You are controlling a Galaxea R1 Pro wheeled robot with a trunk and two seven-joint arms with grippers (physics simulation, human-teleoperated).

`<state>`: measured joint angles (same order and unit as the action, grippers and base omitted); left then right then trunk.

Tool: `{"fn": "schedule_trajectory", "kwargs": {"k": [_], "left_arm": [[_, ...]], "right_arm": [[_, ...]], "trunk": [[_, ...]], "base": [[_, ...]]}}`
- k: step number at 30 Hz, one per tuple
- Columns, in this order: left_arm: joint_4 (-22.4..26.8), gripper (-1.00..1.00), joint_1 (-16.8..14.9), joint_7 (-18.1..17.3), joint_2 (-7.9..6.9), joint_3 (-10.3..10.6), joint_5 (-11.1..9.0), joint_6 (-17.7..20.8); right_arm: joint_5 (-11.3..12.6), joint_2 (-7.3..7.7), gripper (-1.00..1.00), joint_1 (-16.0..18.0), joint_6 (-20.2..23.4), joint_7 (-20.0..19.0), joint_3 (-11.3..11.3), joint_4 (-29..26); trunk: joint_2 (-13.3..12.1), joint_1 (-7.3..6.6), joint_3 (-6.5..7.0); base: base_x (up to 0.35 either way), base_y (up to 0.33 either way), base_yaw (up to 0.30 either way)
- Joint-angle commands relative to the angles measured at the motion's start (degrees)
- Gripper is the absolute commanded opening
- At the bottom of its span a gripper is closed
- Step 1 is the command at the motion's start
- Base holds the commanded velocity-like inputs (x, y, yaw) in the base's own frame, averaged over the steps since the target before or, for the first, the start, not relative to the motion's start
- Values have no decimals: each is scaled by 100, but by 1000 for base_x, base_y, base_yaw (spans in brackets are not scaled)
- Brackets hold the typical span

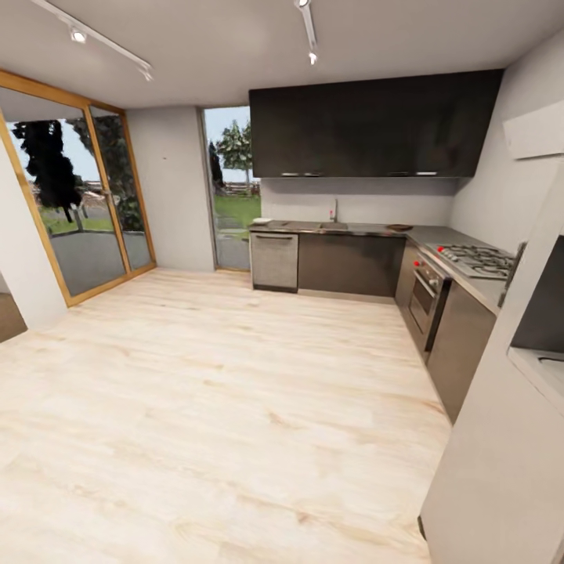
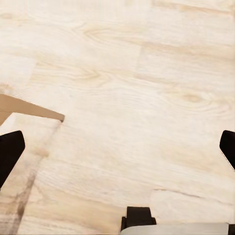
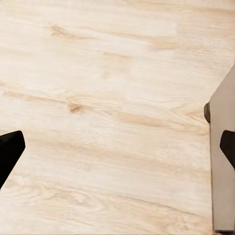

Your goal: In the kitchen, take the Vidalia onion out of the sink, dice it on the chopping board with the paring knife, put the diced onion into the bowl on the countertop, then place both the paring knife and the chopping board into the sink.

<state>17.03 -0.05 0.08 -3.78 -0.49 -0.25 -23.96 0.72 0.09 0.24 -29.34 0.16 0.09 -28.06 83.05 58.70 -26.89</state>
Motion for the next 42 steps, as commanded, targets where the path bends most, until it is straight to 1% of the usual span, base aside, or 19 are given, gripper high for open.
{"fn": "schedule_trajectory", "kwargs": {"k": [1, 27, 42], "left_arm": [[2, 100, 0, 1, 0, -4, -2, -12], [2, 100, -2, 1, -9, -4, -2, -12], [2, 100, -1, 1, -9, -4, -2, -12]], "right_arm": [[7, 0, 100, 2, -14, 2, 0, 2], [-2, -8, 100, 2, -12, 2, -9, 9], [-2, -8, 100, 2, -11, 2, -9, 9]], "trunk": [[2, 3, -5], [2, 3, -5], [2, 3, -5]], "base": [[315, -9, 0], [315, -1, -3], [315, 0, -175]]}}
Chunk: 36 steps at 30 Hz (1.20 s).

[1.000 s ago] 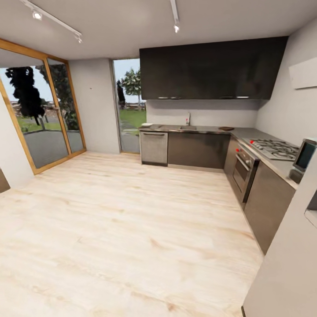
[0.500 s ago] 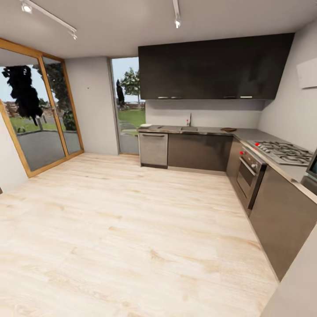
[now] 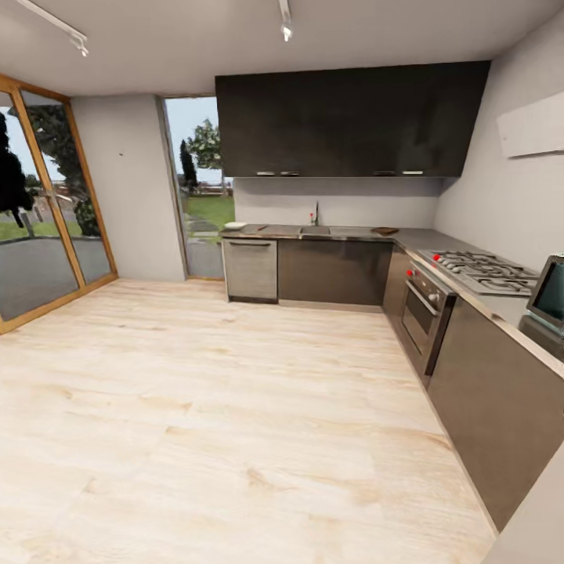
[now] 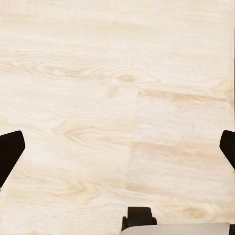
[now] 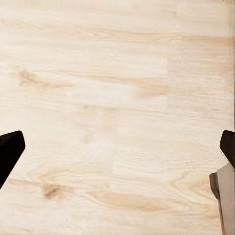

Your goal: In the kitchen, take the Vidalia onion out of the sink, dice it on the chopping board with the paring knife, put the diced onion into the bowl on the countertop, then place both the paring knife and the chopping board into the sink.

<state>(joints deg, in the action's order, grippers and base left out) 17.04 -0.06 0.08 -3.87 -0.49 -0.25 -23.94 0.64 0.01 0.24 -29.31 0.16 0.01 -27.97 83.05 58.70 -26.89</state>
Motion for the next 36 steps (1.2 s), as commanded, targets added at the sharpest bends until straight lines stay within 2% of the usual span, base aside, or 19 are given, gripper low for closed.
{"fn": "schedule_trajectory", "kwargs": {"k": [1, 19, 36], "left_arm": [[1, 100, 1, 1, 0, -4, -2, -15], [1, 100, -2, 1, 0, -4, -2, -15], [1, 100, 0, 1, 0, -4, -2, -15]], "right_arm": [[6, 0, 100, 2, -15, 2, -1, 1], [6, -1, 100, 2, -14, 2, -1, 1], [6, -1, 100, 2, -17, 2, -1, -1]], "trunk": [[2, 3, -5], [2, 3, -5], [2, 3, -5]], "base": [[315, 0, -193], [315, 0, -139], [315, 18, -10]]}}
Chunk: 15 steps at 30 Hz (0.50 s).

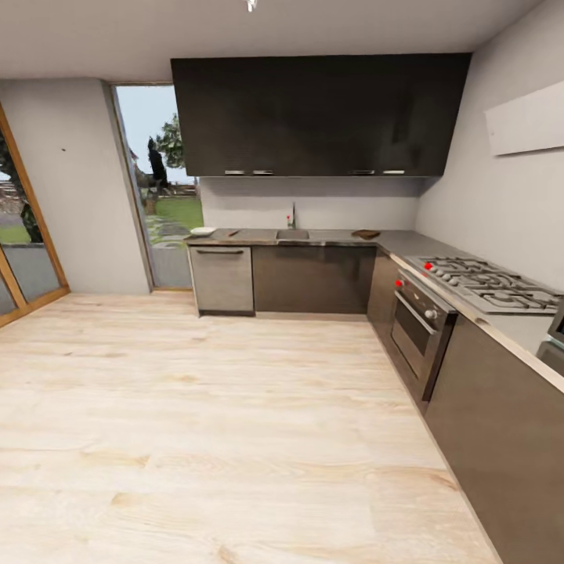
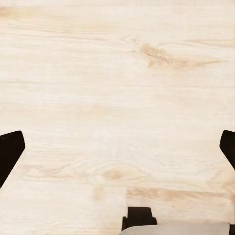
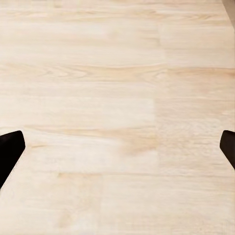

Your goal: In the kitchen, take the Vidalia onion out of the sink, dice it on the chopping board with the paring knife, put the diced onion into the bowl on the countertop, then place both the paring knife and the chopping board into the sink.

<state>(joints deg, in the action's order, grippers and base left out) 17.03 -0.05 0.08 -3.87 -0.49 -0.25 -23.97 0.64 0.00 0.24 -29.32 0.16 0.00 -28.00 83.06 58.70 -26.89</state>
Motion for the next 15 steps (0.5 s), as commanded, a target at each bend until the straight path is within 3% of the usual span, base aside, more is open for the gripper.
{"fn": "schedule_trajectory", "kwargs": {"k": [1, 15], "left_arm": [[2, 100, 0, 1, 0, -4, -2, -12], [2, 100, -1, 0, 0, -4, -2, -12]], "right_arm": [[6, 0, 100, 3, -15, 2, 0, 0], [6, 0, 100, 3, -19, 2, 0, 2]], "trunk": [[2, 3, -5], [2, 3, -5]], "base": [[315, 85, 0], [315, 91, 0]]}}
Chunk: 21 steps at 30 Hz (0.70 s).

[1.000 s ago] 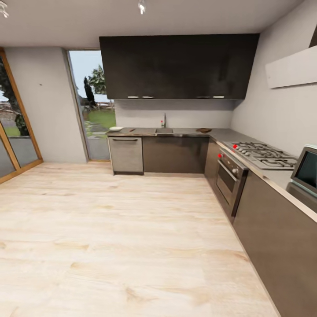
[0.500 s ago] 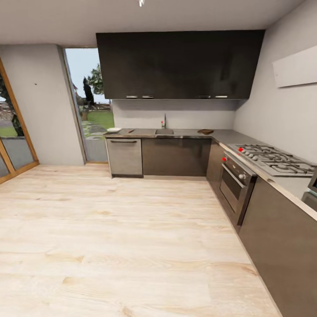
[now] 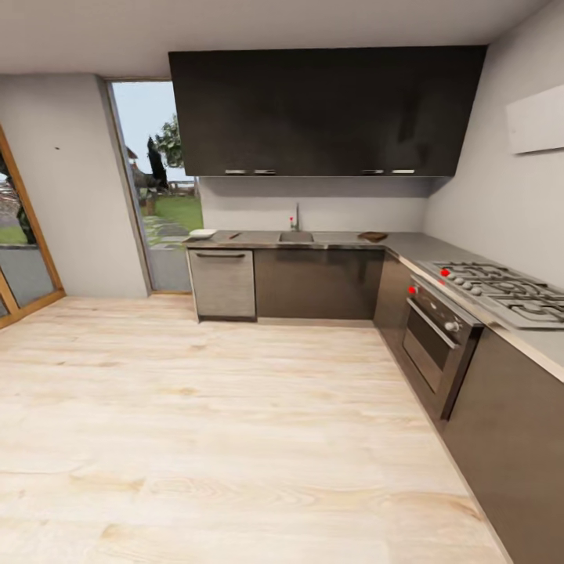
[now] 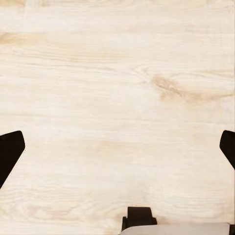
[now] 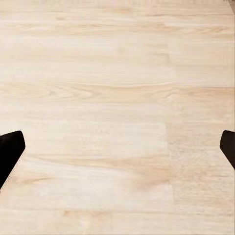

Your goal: In the kitchen, take the Vidalia onion out of the sink, dice it on the chopping board with the paring knife, put the diced onion into the bowl on the countertop, then place both the paring knife and the chopping board into the sink.

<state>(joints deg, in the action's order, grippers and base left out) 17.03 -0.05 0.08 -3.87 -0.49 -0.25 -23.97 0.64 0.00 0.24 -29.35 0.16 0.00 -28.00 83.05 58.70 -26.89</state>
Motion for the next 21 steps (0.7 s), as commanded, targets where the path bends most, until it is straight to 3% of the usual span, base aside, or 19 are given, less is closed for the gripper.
{"fn": "schedule_trajectory", "kwargs": {"k": [1, 11, 21], "left_arm": [[2, 100, 0, 1, 0, -4, -2, -12], [2, 100, 0, 1, 0, -4, -3, -12], [2, 100, -1, 1, 0, -4, -4, -12]], "right_arm": [[6, 0, 100, 2, -17, 2, 0, 2], [6, 0, 100, 2, -10, 2, 0, 4], [6, 0, 100, 2, -9, 2, 0, 5]], "trunk": [[2, 3, -5], [2, 3, -5], [2, 3, -5]], "base": [[315, 92, 0], [315, 95, 0], [315, 12, 0]]}}
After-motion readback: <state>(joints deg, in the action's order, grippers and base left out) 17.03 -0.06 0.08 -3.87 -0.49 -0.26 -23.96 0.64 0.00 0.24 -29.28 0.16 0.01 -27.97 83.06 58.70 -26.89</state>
